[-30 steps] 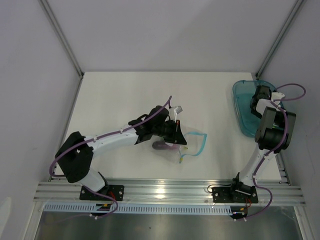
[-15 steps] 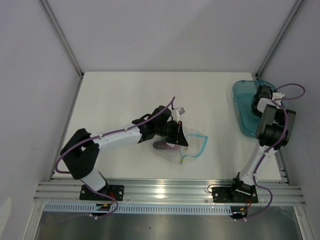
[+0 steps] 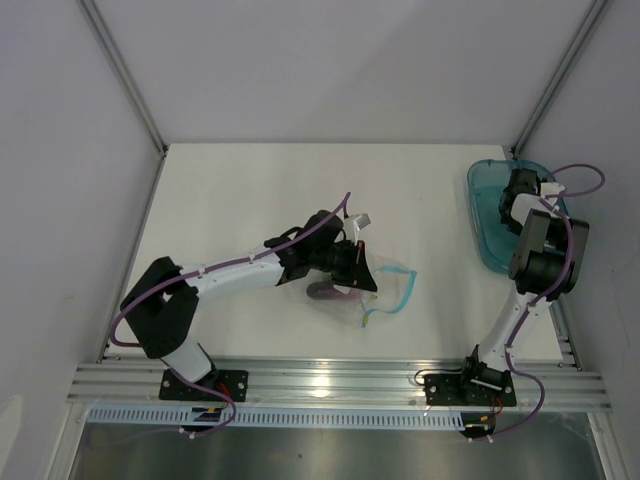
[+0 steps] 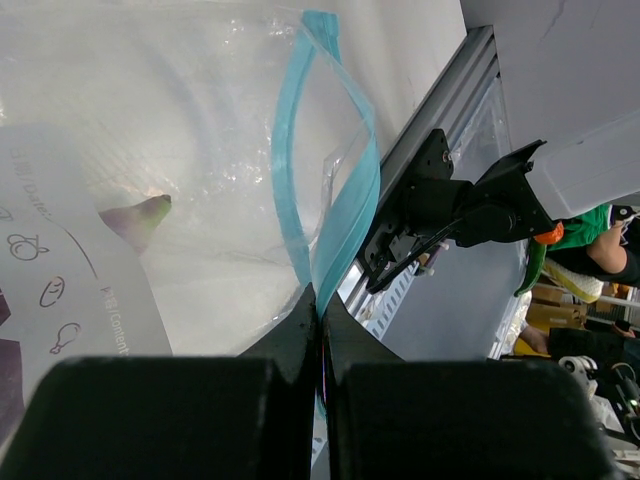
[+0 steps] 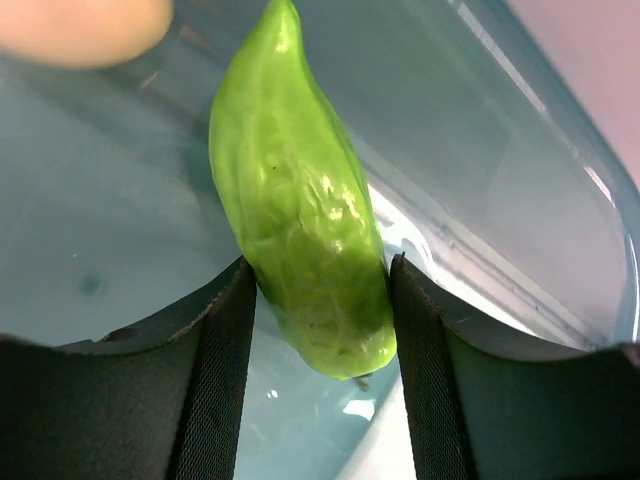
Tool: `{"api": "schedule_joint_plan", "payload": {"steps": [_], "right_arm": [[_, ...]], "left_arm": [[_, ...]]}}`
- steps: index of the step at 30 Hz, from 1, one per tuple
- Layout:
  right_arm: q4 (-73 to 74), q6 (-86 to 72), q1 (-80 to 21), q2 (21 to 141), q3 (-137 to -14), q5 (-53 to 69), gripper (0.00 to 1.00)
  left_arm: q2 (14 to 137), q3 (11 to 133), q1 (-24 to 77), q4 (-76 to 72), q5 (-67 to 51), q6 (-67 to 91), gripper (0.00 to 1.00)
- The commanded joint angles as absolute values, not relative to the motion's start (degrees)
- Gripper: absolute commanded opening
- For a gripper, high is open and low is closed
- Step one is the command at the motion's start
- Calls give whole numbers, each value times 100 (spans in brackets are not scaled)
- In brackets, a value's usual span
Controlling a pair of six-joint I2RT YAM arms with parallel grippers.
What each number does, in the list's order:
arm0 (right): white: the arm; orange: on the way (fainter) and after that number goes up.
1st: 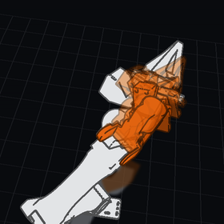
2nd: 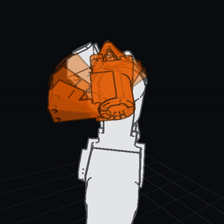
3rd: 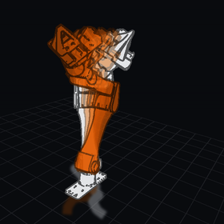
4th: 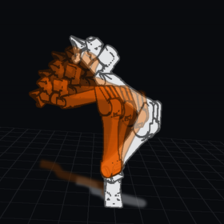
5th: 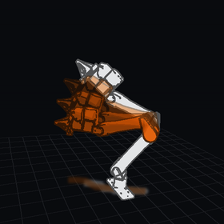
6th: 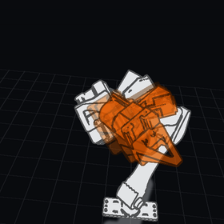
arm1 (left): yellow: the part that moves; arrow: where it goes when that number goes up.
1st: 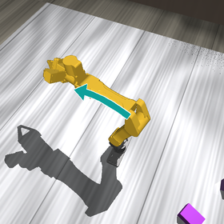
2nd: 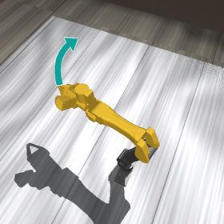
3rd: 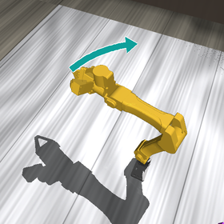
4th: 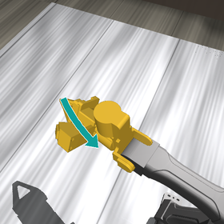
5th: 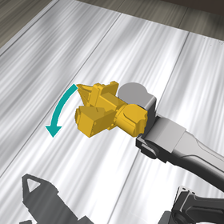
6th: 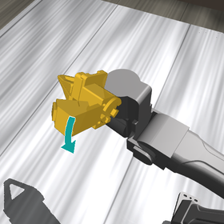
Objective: Place the food in the zip-top bag and seal the zipper
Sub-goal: Pick up the fake vegetable from the bin.
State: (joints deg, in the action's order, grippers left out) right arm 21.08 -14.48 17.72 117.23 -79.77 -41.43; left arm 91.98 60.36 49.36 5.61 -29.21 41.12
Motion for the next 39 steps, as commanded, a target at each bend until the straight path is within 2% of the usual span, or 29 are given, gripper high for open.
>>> {"api": "schedule_joint_plan", "payload": {"steps": [1,4,11,14,19,24,29,34,39], "right_arm": [[2372,-1626,1504,11137,-7937,-4447,9],[2408,-1635,1293,10680,-7823,-4518,0],[2425,-1424,783,9318,-7550,-4115,0],[2706,-1301,503,8510,-7462,-2836,0],[2584,-1309,-490,6605,-6821,-1215,9],[3839,-1854,-1730,6363,-7057,294,0],[4632,-2257,-3266,5846,-6672,755,0],[4535,-2662,-4051,5020,-5793,1879,0],[5070,-2926,-4675,4597,-5581,1328,0]], "left_arm": [[8974,6004,4922,352,-2988,4184,1],[8807,5924,4913,334,-2936,4219,1],[8491,5749,4913,343,-2874,4236,0],[8359,5591,4913,229,-2848,4271,1],[8069,5309,4913,123,-2725,4245,1],[7770,5256,4913,438,-2303,3973,1],[7541,5414,4861,879,-1917,3595,1],[7348,5212,4650,782,-2039,3595,1],[7181,5195,4605,852,-1969,3446,0]]}}
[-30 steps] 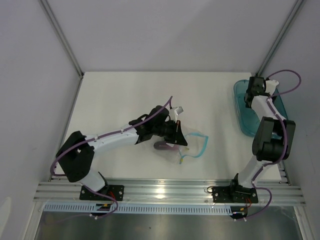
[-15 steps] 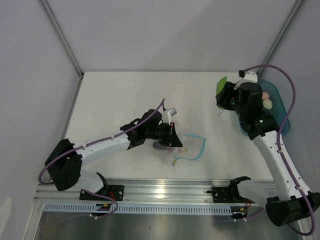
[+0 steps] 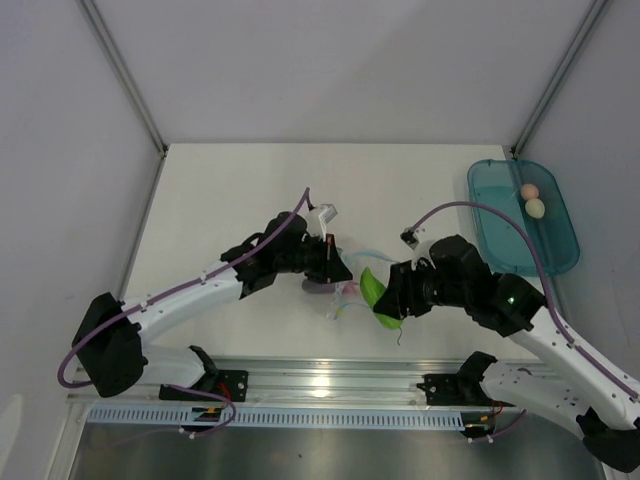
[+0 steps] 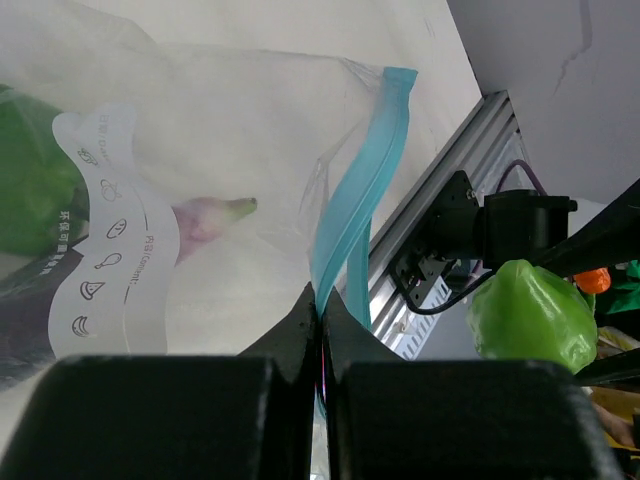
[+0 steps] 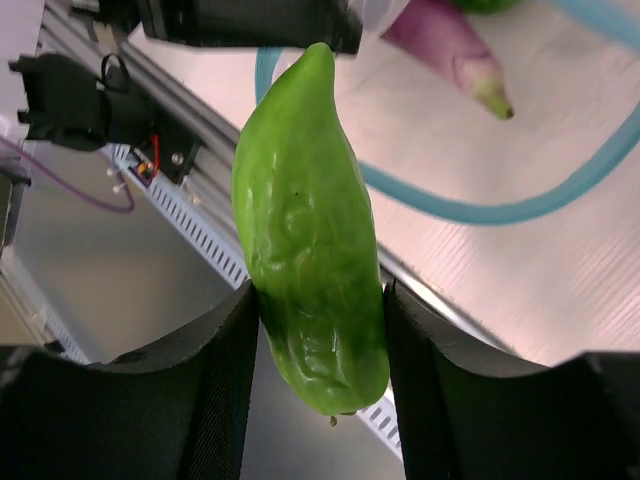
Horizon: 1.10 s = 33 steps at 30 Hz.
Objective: Place the food in the zip-top bag and seal the zipper
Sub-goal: Pick up the fake vegetable from the bin, then place the fake vegetable in the zipper food storage bag.
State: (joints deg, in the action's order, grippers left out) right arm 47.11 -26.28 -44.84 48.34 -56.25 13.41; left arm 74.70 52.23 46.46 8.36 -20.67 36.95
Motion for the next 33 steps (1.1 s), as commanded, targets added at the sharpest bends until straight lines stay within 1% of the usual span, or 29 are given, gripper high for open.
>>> {"api": "schedule_joint_plan", "payload": {"steps": [1,6,9,13,18,23,29,31,33], "right_arm": [[5115,-2918,-4676,4571,-5546,1301,0],[5002,-2997,-4684,4772,-5230,1240,0],[4826,-2997,-4746,4930,-5264,1047,0],[4966,-2743,-4851,5509,-5659,432,0],[4905,-2409,-4887,6108,-6221,229,0],[4606,-2285,-4974,6538,-6433,211,0],[3518,-2013,-5098,6460,-5926,10,1],[3244,-1995,-5115,6320,-5714,0,5],[2884,-1951,-5124,6188,-5476,0,7]], "left_arm": [[7155,5194,4605,853,-1969,3419,1],[7023,5080,4605,730,-2205,3340,0],[6952,4966,4614,651,-2224,3401,1],[6864,4799,4623,475,-2364,3550,1],[6908,4772,4667,246,-2549,3735,1],[6935,4773,4693,194,-2584,3832,1],[6900,4860,4720,237,-2716,4042,1],[6891,4869,4737,246,-2777,4104,1],[6873,4913,4737,307,-2839,4166,1]]}}
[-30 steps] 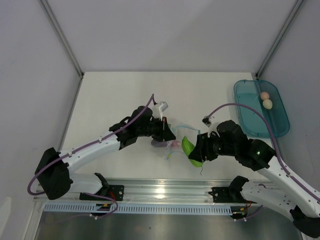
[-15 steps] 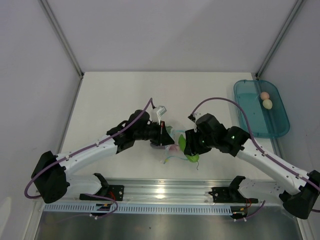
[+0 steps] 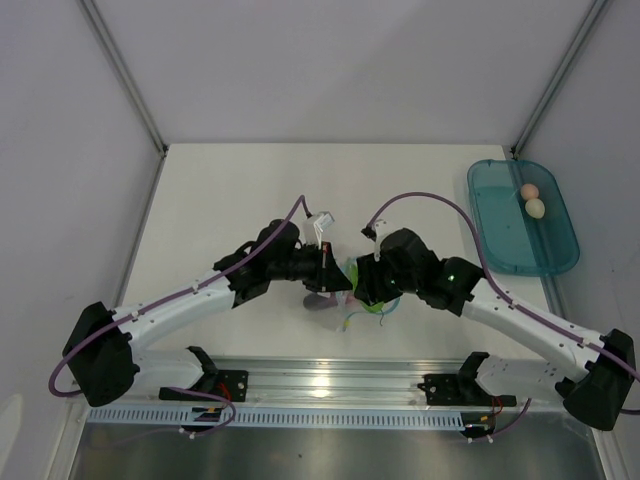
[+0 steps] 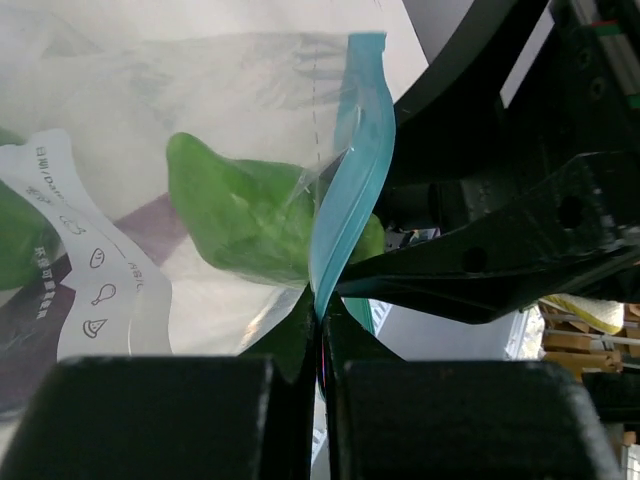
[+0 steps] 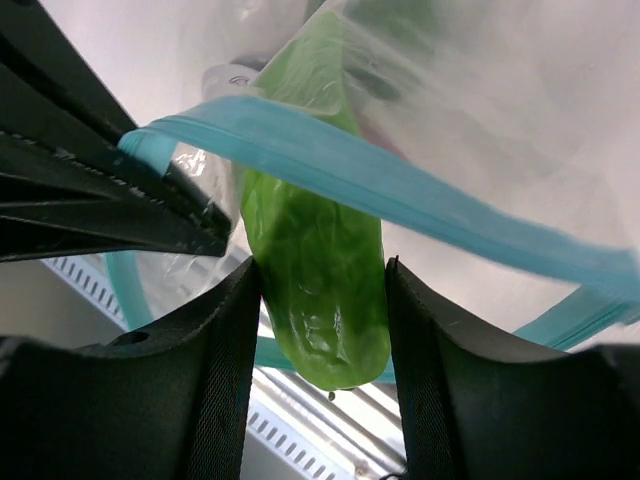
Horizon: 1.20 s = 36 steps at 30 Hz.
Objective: Place the food in the zip-top bag and seal the zipper
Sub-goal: Place the fake vegetable in the zipper food storage bag.
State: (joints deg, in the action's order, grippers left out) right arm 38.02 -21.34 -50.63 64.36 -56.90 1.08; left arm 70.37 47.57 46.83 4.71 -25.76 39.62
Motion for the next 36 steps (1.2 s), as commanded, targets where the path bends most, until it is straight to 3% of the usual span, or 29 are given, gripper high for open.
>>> {"api": "schedule_joint_plan", "payload": {"steps": [1,12,14,17,18,19,28,36], "right_arm": [[2778,-1925,-5159,6144,-5397,-174,12],[2233,-1679,-5185,6020,-4904,-325,27],[2215,-1679,-5186,6056,-4869,-387,38],[2232,-1705,-5186,6065,-4869,-457,69],[2276,-1757,-5186,6047,-4878,-501,90],[2363,-1793,-5186,6029,-4895,-579,99],[3373,-2135,-5186,5406,-5247,-861,99],[4436,-2408,-5177,5114,-6518,-1388,99]], "left_arm": [[6856,4913,4737,316,-2848,4183,1],[6812,4887,4746,35,-3190,4623,1],[6820,4869,4746,-139,-3243,4684,0],[6803,4895,4746,-123,-3226,4685,0],[6785,4904,4737,-106,-3217,4676,1],[6776,4913,4746,-79,-3199,4667,1],[6653,4852,4737,-62,-3032,4685,1],[6653,4755,4737,175,-2708,4597,1]]}}
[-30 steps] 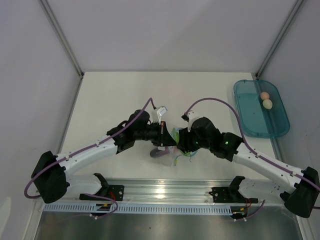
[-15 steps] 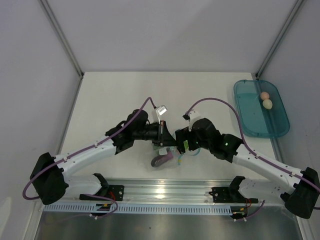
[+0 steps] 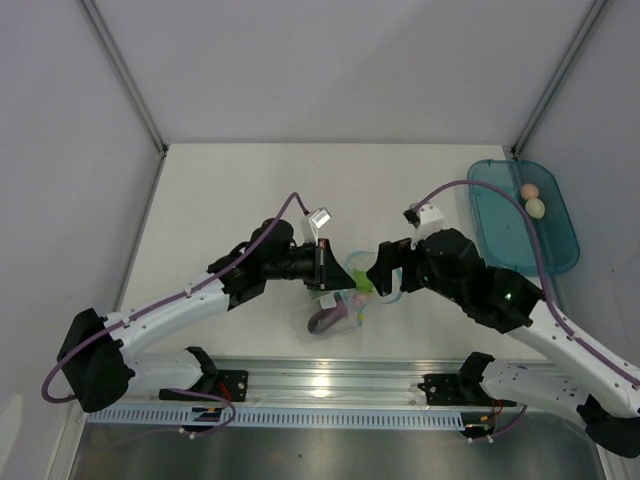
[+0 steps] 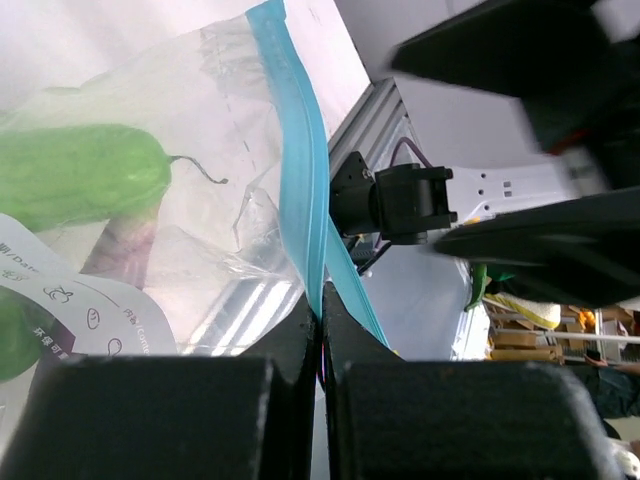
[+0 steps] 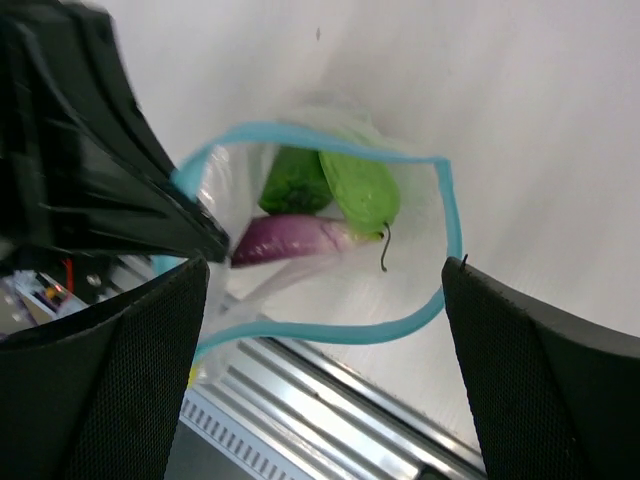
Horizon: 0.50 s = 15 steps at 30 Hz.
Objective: Place the food in the zip-top bag and seal the zipper
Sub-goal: Place the fake vegetable in the zipper food storage bag.
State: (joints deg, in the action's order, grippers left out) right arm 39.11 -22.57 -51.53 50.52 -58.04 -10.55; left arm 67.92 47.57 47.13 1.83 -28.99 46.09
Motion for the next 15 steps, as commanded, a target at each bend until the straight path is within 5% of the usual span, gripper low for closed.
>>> {"api": "schedule_joint_plan", "payload": {"steps": [1,7,15], "right_arm": [[4552,-2417,-5177,5185,-6669,-1467,99],[5177,-2839,-4616,5676,-7574,-3154,99],[3625,-2663,-2069,6354,-7656,-3611,99]], "left_arm": [[6662,4746,4737,184,-2603,4588,1],[6741,4720,4737,185,-2540,4456,1],[6934,4711,4737,35,-2812,4430,1]]}}
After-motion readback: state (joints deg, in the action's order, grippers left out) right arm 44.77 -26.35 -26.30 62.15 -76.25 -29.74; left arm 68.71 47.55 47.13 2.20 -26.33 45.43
